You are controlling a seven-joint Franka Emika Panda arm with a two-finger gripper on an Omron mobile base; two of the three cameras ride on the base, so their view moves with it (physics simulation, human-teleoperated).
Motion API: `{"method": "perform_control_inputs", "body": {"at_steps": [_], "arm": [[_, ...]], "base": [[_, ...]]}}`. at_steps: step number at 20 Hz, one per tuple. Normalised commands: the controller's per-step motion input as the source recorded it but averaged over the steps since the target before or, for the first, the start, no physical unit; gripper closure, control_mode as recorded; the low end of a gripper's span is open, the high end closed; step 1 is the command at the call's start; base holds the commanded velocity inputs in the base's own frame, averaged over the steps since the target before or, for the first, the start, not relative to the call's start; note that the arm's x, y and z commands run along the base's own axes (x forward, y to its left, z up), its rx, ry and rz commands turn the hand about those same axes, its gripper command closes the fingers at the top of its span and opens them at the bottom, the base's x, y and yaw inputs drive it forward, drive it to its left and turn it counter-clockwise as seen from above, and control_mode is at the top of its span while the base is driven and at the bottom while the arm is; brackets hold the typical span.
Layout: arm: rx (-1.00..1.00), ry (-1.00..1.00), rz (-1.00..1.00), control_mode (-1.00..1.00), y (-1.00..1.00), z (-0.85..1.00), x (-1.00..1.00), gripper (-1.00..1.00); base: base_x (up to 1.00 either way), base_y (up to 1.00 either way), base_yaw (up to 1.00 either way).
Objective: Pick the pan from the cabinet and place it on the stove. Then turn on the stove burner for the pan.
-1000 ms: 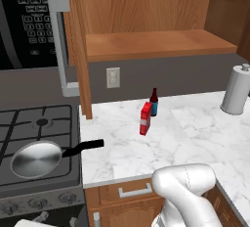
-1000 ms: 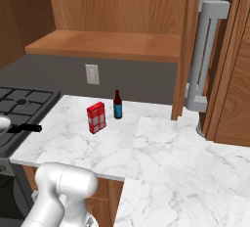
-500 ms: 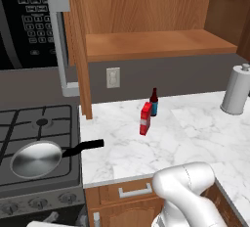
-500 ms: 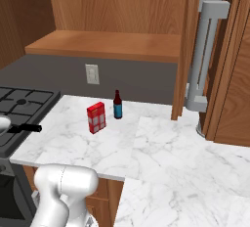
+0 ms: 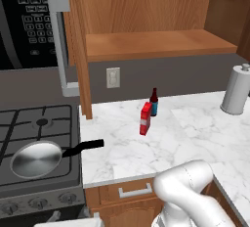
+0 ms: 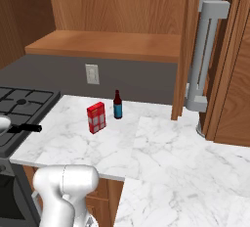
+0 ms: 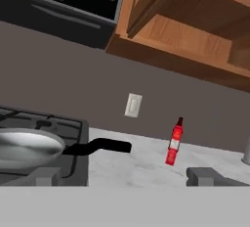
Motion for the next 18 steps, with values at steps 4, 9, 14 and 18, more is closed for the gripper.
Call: {"method": "perform_control_inputs", "body": {"at_steps": [4, 9, 14, 18], "arm": [[-0.07, 0.0, 0.11, -1.0, 0.04, 0.0, 0.0, -1.0], [-0.02, 0.0, 0.07, -1.0, 0.05, 0.0, 0.0, -1.0], [0.0, 0.0, 0.08, -1.0, 0.0, -0.01, 0.0, -1.0], [0.03, 0.0, 0.08, -1.0, 0.0, 0.0, 0.06, -1.0]], "base": [[0.0, 0.0, 0.0], [0.0, 0.0, 0.0], [0.0, 0.0, 0.0], [0.0, 0.0, 0.0]]}}
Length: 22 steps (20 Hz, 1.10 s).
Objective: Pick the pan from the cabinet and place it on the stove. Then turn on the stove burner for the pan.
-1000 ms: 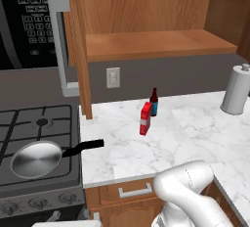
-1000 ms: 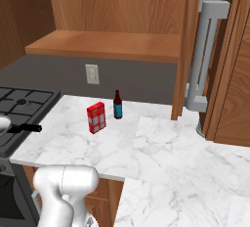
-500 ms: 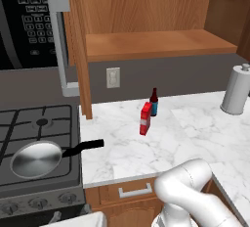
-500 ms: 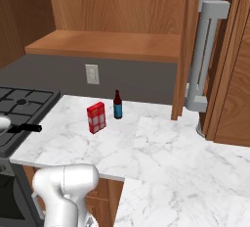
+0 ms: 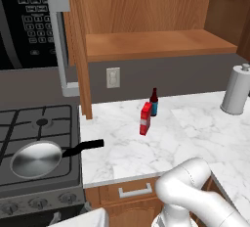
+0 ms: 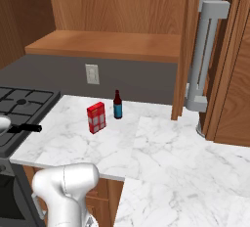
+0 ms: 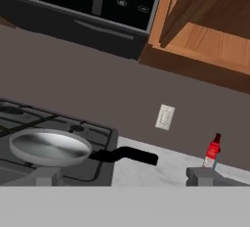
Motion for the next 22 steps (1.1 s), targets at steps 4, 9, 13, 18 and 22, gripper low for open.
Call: {"method": "perform_control_inputs", "body": {"at_steps": [4, 9, 13, 18, 22], "arm": [[0.06, 0.0, 0.07, -1.0, 0.01, -0.02, 0.09, -1.0], [0.13, 0.01, 0.04, -1.0, 0.03, -0.11, 0.06, -1.0], [0.17, 0.0, 0.0, -1.0, 0.05, -0.22, 0.0, -1.0], [0.17, 0.0, 0.0, -1.0, 0.09, -0.15, 0.02, -1.0], [0.13, 0.02, 0.0, -1.0, 0.13, -0.02, 0.11, -1.0]], "base": [[0.0, 0.0, 0.0], [0.0, 0.0, 0.0], [0.0, 0.0, 0.0], [0.0, 0.0, 0.0], [0.0, 0.0, 0.0]]}}
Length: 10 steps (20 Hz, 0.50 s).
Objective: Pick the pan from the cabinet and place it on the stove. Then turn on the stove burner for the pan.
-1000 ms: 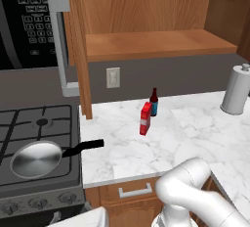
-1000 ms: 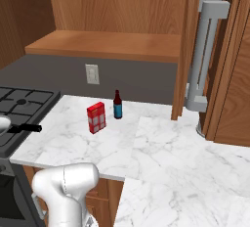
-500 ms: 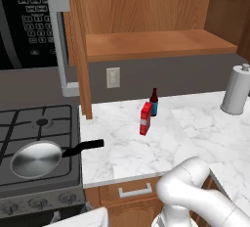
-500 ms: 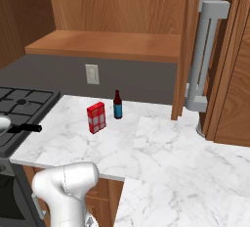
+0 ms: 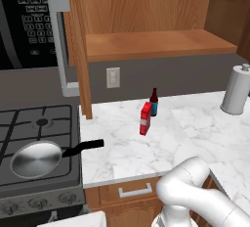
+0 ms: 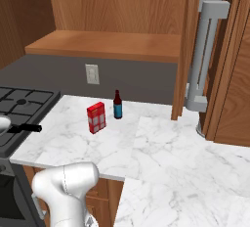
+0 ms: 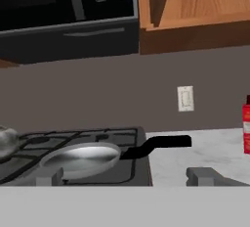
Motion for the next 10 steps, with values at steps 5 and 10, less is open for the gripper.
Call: {"method": "perform_control_inputs", "body": {"at_steps": [5, 10], "arm": [[0.03, 0.04, -0.01, -1.0, 0.07, 0.0, 0.24, -1.0], [0.0, 0.05, 0.0, -1.0, 0.0, -0.06, 0.26, -1.0]], "base": [[0.0, 0.0, 0.0], [0.0, 0.0, 0.0]]}}
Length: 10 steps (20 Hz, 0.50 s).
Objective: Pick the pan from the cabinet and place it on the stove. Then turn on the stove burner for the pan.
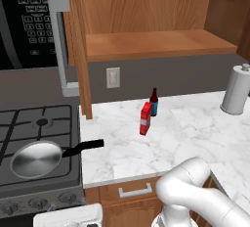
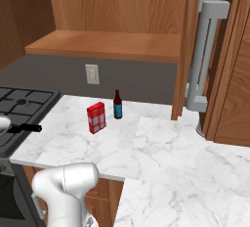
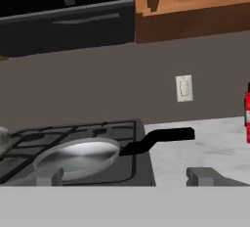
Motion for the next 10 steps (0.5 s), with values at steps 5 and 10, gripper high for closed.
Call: {"method": "perform_control_inputs", "body": {"at_steps": [5, 10], "arm": [[-0.03, 0.03, 0.0, -1.0, 0.0, -0.2, 0.24, -1.0], [0.0, 0.0, 0.0, -1.0, 0.0, -0.19, 0.22, -1.0]], "base": [[0.0, 0.0, 0.0], [0.0, 0.0, 0.0]]}}
